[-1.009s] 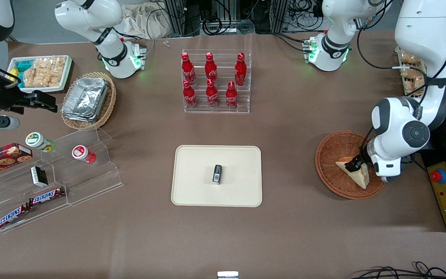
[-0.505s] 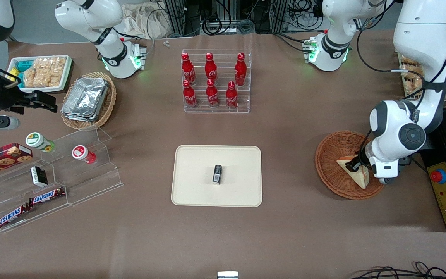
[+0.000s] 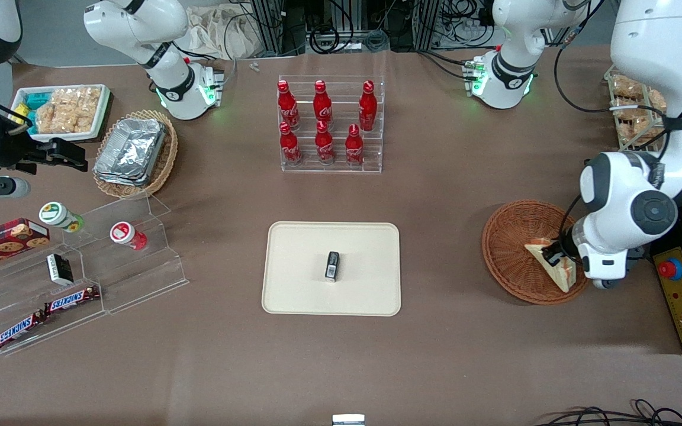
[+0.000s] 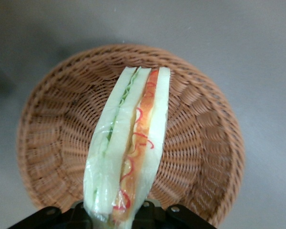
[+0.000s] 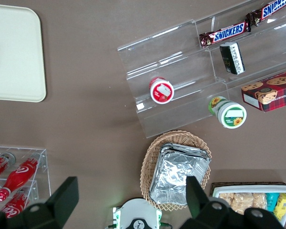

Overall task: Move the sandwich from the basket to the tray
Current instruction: 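Lift the sandwich out of the basket and carry it toward the tray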

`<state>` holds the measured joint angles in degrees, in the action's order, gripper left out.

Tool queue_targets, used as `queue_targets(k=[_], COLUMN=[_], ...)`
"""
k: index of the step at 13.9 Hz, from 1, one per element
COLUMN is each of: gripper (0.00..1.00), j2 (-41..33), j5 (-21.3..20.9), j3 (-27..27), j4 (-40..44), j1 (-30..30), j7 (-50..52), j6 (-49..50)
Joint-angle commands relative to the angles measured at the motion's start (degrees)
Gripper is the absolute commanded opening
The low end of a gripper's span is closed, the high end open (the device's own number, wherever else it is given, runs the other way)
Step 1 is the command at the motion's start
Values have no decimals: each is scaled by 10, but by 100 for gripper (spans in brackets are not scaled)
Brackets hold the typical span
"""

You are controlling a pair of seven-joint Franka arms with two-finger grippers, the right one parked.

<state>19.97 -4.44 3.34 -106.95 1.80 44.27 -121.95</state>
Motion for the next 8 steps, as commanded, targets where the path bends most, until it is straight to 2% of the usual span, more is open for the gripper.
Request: queue_targets(k=[1,4,8], gripper=[0,0,0], j2=[-4,-3,20], j5=[-4,-5,-5], j3=[4,26,85], j4=[87,155,251], j1=[-5,-25,-60], j7=[-65,-102,-139], j6=[100,156,218])
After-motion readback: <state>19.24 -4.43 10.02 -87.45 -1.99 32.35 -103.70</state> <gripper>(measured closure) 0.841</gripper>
